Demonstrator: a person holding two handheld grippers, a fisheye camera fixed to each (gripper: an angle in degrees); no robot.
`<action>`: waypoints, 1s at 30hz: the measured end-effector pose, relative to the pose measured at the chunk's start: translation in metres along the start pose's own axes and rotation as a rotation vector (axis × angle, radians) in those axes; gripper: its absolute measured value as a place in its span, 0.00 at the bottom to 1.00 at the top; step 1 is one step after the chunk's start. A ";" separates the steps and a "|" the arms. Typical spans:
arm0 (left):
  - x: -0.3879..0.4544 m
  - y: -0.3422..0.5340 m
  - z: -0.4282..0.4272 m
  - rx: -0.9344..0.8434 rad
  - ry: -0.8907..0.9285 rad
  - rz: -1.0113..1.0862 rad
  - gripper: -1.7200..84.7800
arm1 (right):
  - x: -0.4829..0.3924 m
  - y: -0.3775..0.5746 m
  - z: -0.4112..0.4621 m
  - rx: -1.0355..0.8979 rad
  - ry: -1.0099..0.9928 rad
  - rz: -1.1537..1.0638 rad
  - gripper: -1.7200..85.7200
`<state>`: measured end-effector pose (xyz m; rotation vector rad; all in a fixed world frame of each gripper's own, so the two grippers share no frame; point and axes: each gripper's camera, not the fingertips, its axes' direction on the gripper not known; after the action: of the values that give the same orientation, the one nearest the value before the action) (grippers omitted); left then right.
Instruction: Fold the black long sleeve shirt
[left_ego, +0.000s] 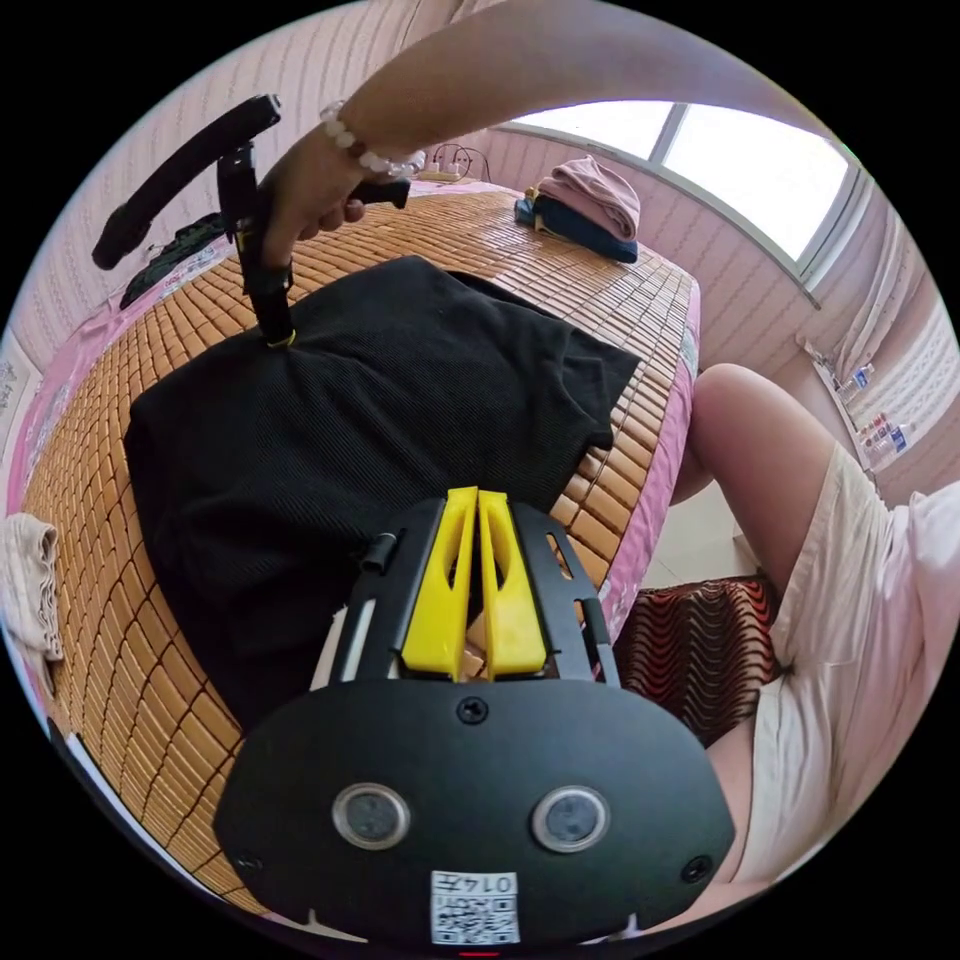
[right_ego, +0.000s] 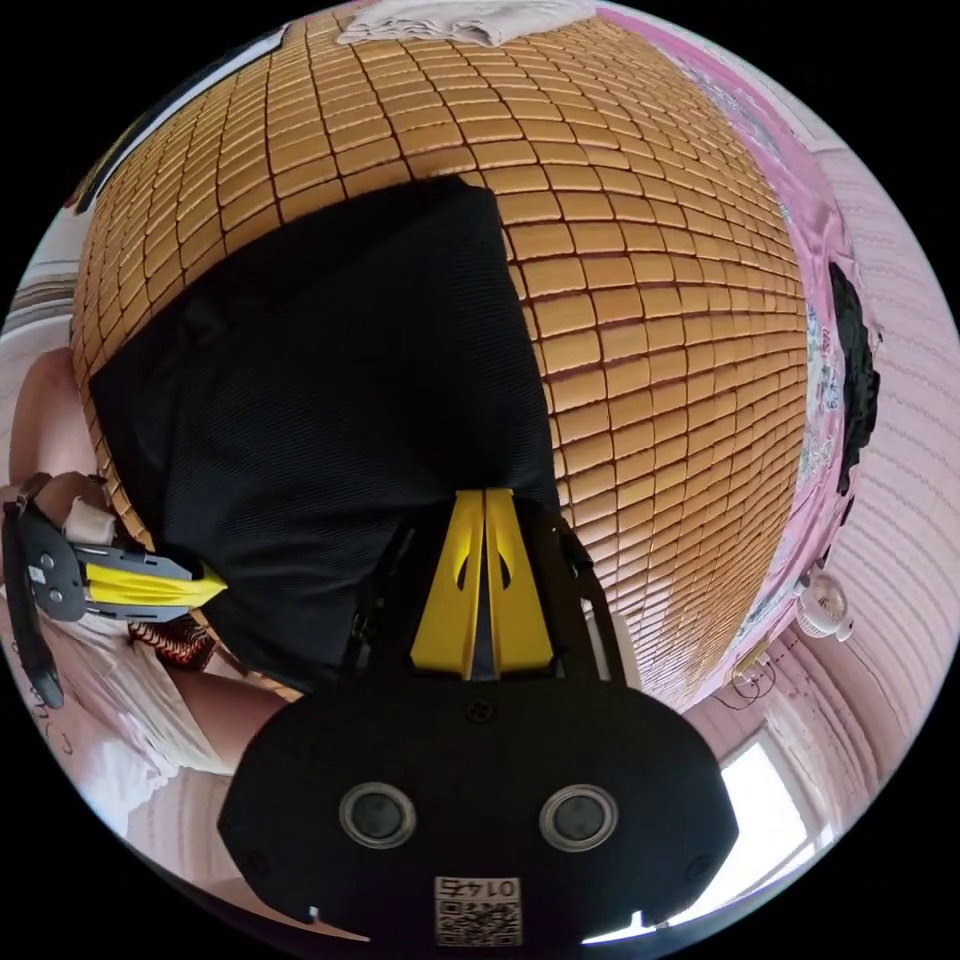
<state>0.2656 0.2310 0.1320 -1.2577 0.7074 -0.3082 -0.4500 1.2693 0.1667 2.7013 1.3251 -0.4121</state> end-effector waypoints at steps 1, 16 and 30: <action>0.001 0.000 0.000 0.001 -0.001 -0.003 0.01 | 0.000 -0.006 -0.001 -0.056 -0.010 -0.037 0.01; 0.042 0.013 -0.020 0.095 0.006 0.077 0.01 | -0.014 0.157 0.018 0.336 -0.154 0.159 0.02; 0.125 -0.017 -0.019 0.219 0.057 0.092 0.21 | -0.139 0.478 0.218 0.570 -0.598 0.886 0.08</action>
<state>0.3499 0.1391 0.1061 -1.0089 0.7565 -0.3377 -0.1969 0.8238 -0.0146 2.8172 -0.1989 -1.4479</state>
